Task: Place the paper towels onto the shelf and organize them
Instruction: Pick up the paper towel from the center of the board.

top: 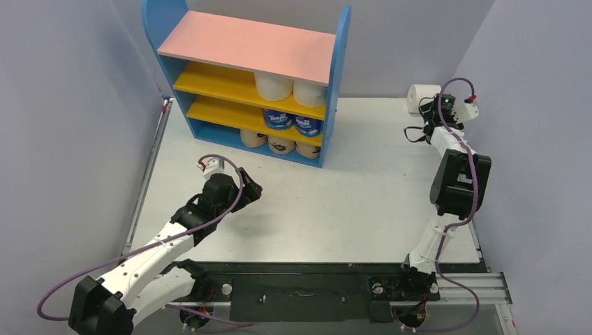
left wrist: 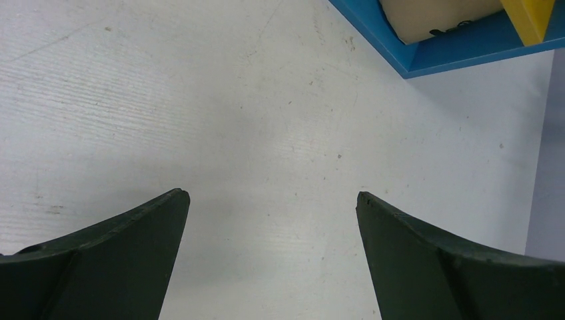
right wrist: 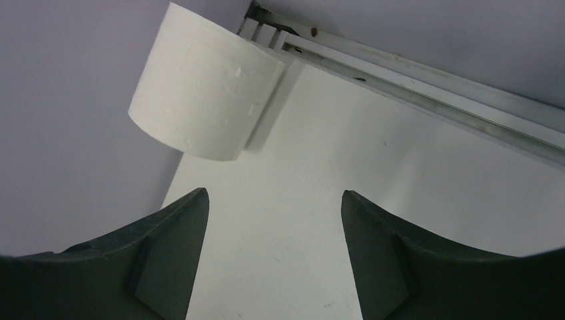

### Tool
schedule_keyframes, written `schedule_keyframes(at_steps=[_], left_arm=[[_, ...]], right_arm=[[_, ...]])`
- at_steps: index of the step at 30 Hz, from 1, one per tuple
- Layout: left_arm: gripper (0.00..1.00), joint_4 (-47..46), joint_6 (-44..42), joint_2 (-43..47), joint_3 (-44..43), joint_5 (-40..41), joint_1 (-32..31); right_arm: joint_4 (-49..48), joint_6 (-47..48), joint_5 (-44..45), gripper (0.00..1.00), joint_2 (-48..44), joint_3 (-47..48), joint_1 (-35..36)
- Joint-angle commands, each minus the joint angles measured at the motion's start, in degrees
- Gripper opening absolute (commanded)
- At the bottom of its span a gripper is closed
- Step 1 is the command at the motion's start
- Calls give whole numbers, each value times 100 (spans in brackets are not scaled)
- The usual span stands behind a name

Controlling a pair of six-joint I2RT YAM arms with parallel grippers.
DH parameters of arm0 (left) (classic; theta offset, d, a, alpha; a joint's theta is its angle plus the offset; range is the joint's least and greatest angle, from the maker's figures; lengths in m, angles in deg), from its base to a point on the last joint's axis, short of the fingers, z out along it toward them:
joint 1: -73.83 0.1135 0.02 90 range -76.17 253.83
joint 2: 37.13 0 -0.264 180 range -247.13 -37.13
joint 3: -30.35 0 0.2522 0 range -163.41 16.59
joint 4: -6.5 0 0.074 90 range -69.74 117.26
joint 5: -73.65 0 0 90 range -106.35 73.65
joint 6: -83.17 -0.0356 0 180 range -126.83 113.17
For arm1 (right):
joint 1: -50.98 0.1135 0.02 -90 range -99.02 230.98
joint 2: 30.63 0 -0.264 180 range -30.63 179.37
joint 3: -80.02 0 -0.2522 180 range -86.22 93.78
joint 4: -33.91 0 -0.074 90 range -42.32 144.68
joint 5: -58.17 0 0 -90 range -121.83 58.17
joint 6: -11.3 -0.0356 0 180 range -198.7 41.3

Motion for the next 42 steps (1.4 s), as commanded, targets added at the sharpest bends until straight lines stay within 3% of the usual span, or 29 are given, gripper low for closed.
schedule_keyframes(at_steps=[1,8,22,42], left_arm=[[96,-753,-269,202,157,-255,95],[97,-1266,-305,81,439,-233,236],[97,-1701,-209,-512,570,-533,377],[97,-2004,-186,-757,627,-741,454]], right_arm=[[-544,-17,-133,69,622,1292,-85],[-205,-114,-250,69,1692,2686,-142],[-47,-210,-524,69,2654,3698,104],[-415,-296,-948,68,2601,3561,531]])
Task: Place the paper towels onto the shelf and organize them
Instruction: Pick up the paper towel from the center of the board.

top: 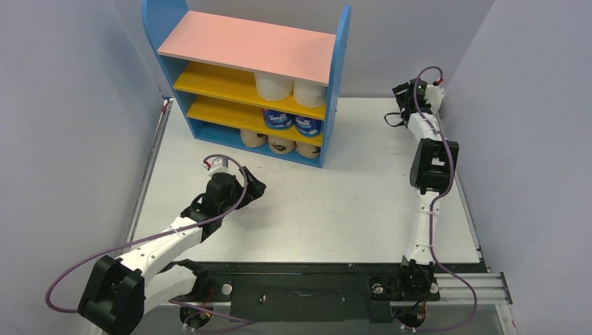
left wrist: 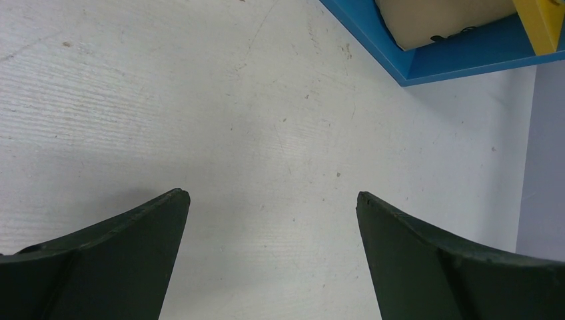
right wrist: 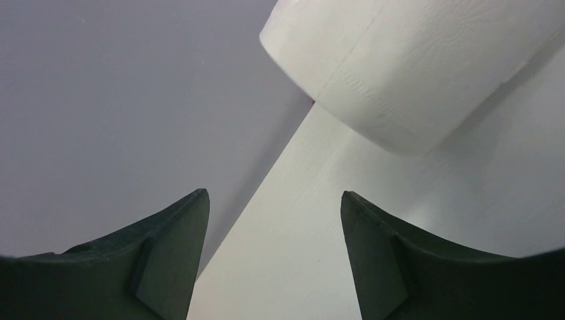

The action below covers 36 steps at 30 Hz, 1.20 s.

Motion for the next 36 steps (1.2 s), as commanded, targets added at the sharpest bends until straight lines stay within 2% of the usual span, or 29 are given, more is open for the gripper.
schedule_keyframes(at_steps=[1,6,11,16,24,29,36], left_arm=[[97,-290,-24,-3,34,-82,43],[97,-480,4,-93,89,-135,43],[96,-538,15,-306,41,-229,51],[97,-597,27,-421,0,-232,54],[97,-642,55,-656,-63,-226,52],[97,-801,95,-865,-74,-291,52],[97,-868,72,-1161,-191,-387,52]], right_arm=[[-539,178,14,68,-372,-217,-67],[-954,276,53,68,-902,-862,-469],[-1013,450,68,71,-999,-885,-799],[-1012,663,148,74,-847,-679,-978],[-948,881,-108,74,-153,375,-1117],[-1344,938,-223,74,79,433,-1131],[-1398,913,-316,74,296,533,-1192]])
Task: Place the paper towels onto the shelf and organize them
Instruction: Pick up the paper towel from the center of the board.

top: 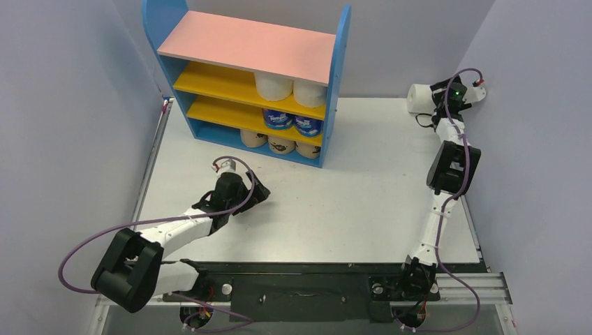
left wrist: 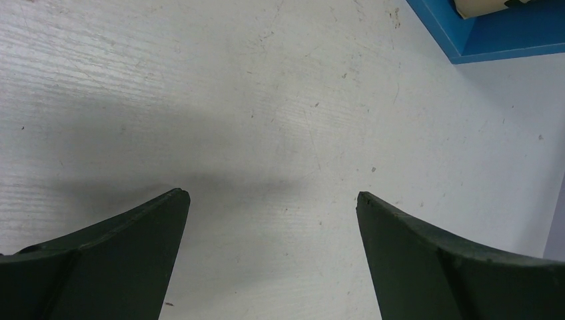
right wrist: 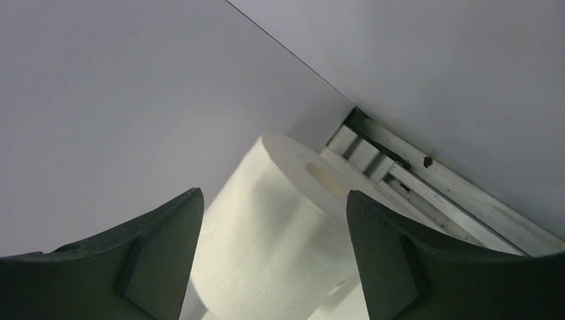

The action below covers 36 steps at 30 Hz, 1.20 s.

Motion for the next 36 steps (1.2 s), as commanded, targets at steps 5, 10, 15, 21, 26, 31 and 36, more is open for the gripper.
schedule_keyframes(at_steps=[5,10,15,21,26,31,36], left_arm=[[97,-424,28,-201,-248,-125,25],[97,-491,32,-309,-277,-168,24],[97,-519,33,-373,-283,-188,24],[97,-587,67,-426,-315,-316,24],[97,-541,81,-320,-271,-375,23],[97,-510,86,-103,-159,-402,15],[97,-506,97,60,-127,-442,7]], right_arm=[[-344,-112,-568,75,361,517,-101],[-658,-314,-970,74,563,641,-101],[-882,-455,-1331,74,685,754,-38],[-1042,-746,-1759,73,574,545,165],[-1093,-724,-2026,73,258,47,440],[-1349,-744,-2279,71,-287,-874,717],[-1892,-821,-2339,71,-955,-2064,910]])
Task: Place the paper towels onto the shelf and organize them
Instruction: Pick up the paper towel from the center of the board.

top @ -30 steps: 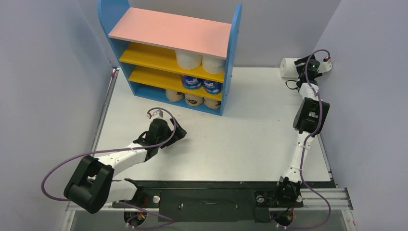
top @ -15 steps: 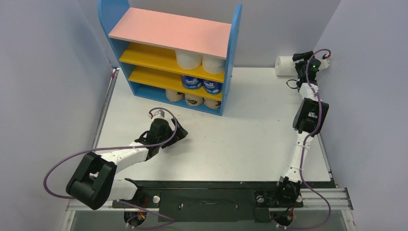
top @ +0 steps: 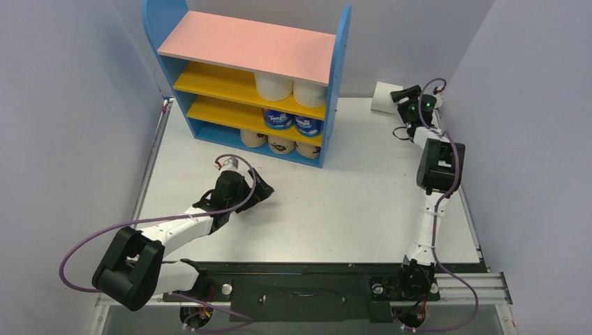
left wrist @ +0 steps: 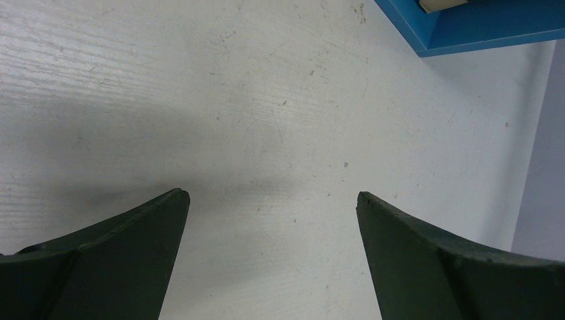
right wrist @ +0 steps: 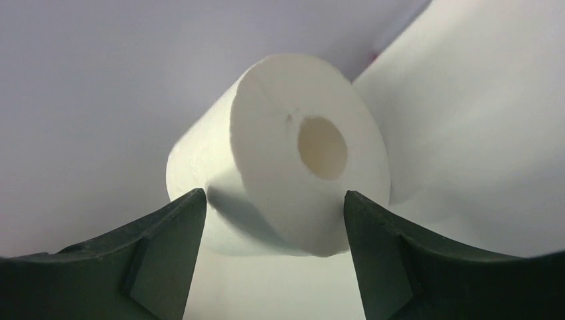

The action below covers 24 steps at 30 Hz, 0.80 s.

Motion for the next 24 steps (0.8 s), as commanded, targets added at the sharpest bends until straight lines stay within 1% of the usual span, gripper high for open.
schedule_keyframes(at_steps=[1,6,9,11,13,14,16,24], left_arm=[[97,-260,42,260,-58,-119,0],[97,-264,61,410,-43,-214,-20],[97,-137,5,573,-17,-219,-28],[97,-120,-13,747,39,-193,-29],[97,-138,-4,837,87,-178,-29],[97,-142,-1,850,92,-181,-25],[97,-141,16,862,78,-187,-29],[97,6,90,834,-62,-220,-61]], right_arm=[[-779,-104,-280,71,-1028,-768,247],[-1327,-183,50,69,-1817,-1757,356],[-1198,-134,42,69,-2024,-1806,246],[-920,-51,-32,70,-2065,-1674,179],[-677,-6,-81,75,-2061,-1539,148],[-504,11,-96,80,-2030,-1467,145],[-336,1,-67,83,-2005,-1435,161],[-153,-153,200,86,-2152,-1998,370]])
